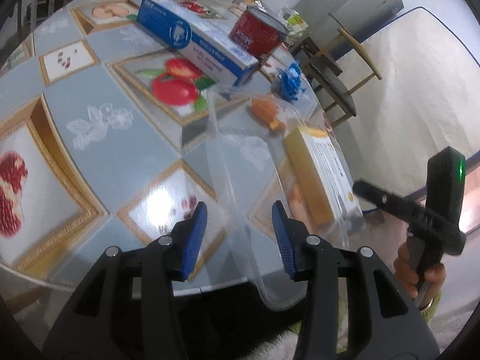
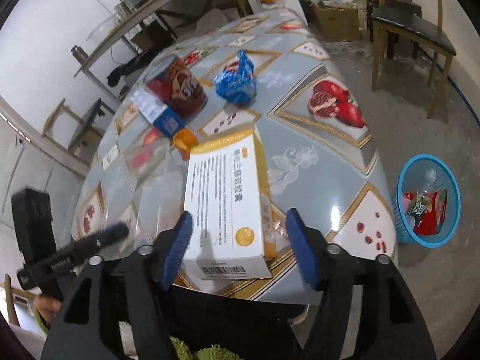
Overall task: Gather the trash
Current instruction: 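Lift the container with the left tool while the right tool lifts the box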
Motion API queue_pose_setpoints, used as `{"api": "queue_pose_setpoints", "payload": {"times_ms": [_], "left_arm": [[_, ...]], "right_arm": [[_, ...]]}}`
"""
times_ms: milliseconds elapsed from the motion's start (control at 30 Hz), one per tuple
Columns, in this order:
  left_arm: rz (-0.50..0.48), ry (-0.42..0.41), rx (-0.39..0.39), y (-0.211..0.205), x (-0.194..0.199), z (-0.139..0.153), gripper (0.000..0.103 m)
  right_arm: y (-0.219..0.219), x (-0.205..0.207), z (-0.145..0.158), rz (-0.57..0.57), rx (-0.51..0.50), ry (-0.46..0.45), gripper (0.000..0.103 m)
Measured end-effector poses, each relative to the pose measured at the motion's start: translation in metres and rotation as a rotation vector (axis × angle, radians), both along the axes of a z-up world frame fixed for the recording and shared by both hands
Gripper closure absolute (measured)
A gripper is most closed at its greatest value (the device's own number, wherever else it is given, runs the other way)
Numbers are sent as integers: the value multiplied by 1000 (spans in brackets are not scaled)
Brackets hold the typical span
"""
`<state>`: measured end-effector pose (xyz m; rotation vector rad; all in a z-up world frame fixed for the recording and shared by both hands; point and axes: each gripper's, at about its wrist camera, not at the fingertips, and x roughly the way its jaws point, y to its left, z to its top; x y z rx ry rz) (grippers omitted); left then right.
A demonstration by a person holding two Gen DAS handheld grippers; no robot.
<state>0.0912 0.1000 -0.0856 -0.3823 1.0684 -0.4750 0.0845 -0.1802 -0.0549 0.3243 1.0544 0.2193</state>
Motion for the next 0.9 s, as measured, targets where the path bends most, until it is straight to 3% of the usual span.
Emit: {"api": "queue_pose_setpoints", "payload": {"times_ms": [67,133,233,433,700,900], "left_arm": [[4,-14,29,-3,6,1,63],[6,-23,43,-6,11,2,72],[16,-22,46,-3,12,1,85],[52,-34,53,9,5,3,100],[133,-38,68,27,2,3,100],[121,-46,99,22,0,6,100]], "right_arm": [[9,3,-3,19,-14,9,30],[15,4,-6,36,-30,13,27],[23,8,-9,50,-53,21,26],[32,13,-10,72,-95,19,26],[42,14,-15,83,-174,13,26],[47,16,-21,87,-231,15,26]]}}
